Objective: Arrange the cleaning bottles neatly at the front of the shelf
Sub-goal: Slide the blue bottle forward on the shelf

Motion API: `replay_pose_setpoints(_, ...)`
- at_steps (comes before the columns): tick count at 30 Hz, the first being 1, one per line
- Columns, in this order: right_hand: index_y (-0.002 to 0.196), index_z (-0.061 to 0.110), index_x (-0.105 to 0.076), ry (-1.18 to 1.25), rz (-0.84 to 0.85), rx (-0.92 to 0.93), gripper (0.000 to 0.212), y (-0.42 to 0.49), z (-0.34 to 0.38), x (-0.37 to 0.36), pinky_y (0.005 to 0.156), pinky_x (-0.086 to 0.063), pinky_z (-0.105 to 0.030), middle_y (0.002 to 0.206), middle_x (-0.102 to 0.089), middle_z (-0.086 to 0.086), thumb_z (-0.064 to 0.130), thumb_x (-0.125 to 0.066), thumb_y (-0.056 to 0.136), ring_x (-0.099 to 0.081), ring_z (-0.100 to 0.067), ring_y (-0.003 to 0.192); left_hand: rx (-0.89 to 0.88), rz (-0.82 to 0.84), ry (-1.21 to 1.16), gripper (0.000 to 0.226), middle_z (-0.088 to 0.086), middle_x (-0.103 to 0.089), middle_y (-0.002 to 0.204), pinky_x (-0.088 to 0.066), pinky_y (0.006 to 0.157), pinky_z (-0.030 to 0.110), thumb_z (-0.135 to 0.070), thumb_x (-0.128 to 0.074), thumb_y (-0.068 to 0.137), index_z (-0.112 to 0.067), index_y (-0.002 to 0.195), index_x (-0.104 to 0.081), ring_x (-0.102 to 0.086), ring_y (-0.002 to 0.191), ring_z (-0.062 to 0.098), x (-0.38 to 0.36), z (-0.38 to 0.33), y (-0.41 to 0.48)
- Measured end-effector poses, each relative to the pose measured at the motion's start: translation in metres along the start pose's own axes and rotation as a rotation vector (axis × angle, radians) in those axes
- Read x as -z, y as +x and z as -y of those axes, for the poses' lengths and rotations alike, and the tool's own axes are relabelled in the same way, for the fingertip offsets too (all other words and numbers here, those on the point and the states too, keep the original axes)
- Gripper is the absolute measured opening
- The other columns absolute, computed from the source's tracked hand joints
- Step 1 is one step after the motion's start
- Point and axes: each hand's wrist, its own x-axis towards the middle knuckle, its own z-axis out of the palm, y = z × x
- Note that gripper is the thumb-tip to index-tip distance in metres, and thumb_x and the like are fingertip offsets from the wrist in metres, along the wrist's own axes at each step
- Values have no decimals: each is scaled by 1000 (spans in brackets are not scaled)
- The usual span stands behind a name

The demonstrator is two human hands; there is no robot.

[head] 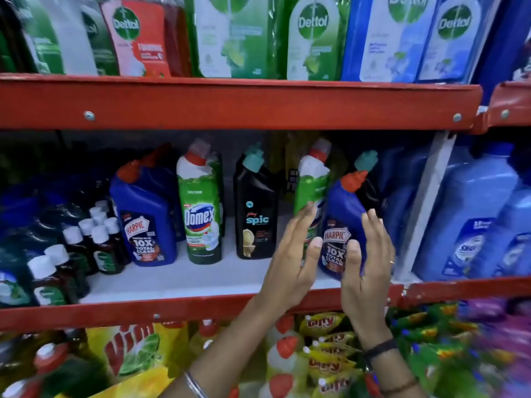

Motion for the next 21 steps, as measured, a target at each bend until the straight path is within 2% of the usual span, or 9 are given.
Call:
replay_pose_setpoints(2, 145, 20, -33, 18, -25, -83, 52, -2, -8, 1, 114, -13, -11, 155, -32, 1, 39, -33, 96, -22, -1, 143, 134, 46, -48, 50, -16, -29, 151, -22, 113, 13, -33, -38, 100, -28, 148, -25, -23, 138, -13, -10, 2, 3)
replay_pose_setpoints(4, 146, 23, -26, 52, -1, -177, 58, -7, -17, -1, 111, -14, -8, 155, -29, -4, 47, -32, 94, -21, 2, 141, 237, 98, -94, 53, -14, -30, 152, -25, 116, 22, -36, -39, 99, -29, 149, -22, -27, 139, -7, -21, 9, 5)
replay_pose_setpoints(7, 149, 23, -16, 34, 53, -265, 63, -11, -33, -5, 113, -24, -30, 153, -25, -10, 47, -34, 93, -25, -20, 142, 325, 121, -141, 56, -5, -30, 157, -29, 119, 40, -40, -38, 97, -32, 149, -20, -31, 143, 9, -37, 19, 10)
replay_pose_setpoints(9, 149, 23, -14, 7, 97, -284, 62, -11, -41, -8, 112, -31, -41, 148, -29, -11, 39, -38, 94, -30, -26, 137, 367, 150, -163, 58, -1, -31, 157, -30, 118, 46, -35, -39, 95, -31, 149, -19, -31, 143, 13, -43, 22, 16)
replay_pose_setpoints(12, 148, 21, -17, -15, 112, -315, 58, -9, -47, -9, 107, -36, -42, 143, -35, -12, 29, -43, 97, -37, -26, 131, 387, 212, -162, 63, 3, -31, 155, -29, 118, 41, -19, -43, 95, -32, 149, -15, -32, 141, 14, -45, 21, 22)
replay_pose_setpoints(15, 146, 19, -25, -8, 82, -336, 54, -6, -51, -8, 98, -37, -31, 138, -41, -12, 20, -47, 97, -43, -24, 125, 362, 242, -77, 71, 6, -31, 152, -28, 114, 28, -8, -49, 95, -28, 151, -11, -31, 136, 9, -44, 25, 23)
replay_pose_setpoints(16, 146, 18, -28, 5, 72, -342, 54, -5, -51, -7, 97, -37, -29, 137, -43, -11, 18, -48, 96, -45, -22, 124, 361, 239, -58, 74, 7, -31, 151, -29, 112, 27, -6, -51, 94, -28, 151, -10, -32, 136, 10, -43, 25, 23)
replay_pose_setpoints(19, 144, 23, -33, 68, 76, -361, 54, -3, -54, -4, 98, -43, -32, 138, -48, -7, 16, -52, 94, -49, -17, 122, 376, 195, -10, 79, 11, -35, 148, -39, 111, 39, -3, -53, 92, -28, 152, -9, -39, 135, 21, -42, 25, 22)
replay_pose_setpoints(21, 142, 26, -36, 124, 86, -374, 55, -3, -53, -1, 99, -46, -33, 138, -51, -5, 15, -55, 92, -51, -15, 122, 379, 149, -6, 81, 10, -38, 144, -45, 107, 42, 0, -53, 90, -30, 152, -11, -45, 130, 22, -40, 22, 18)
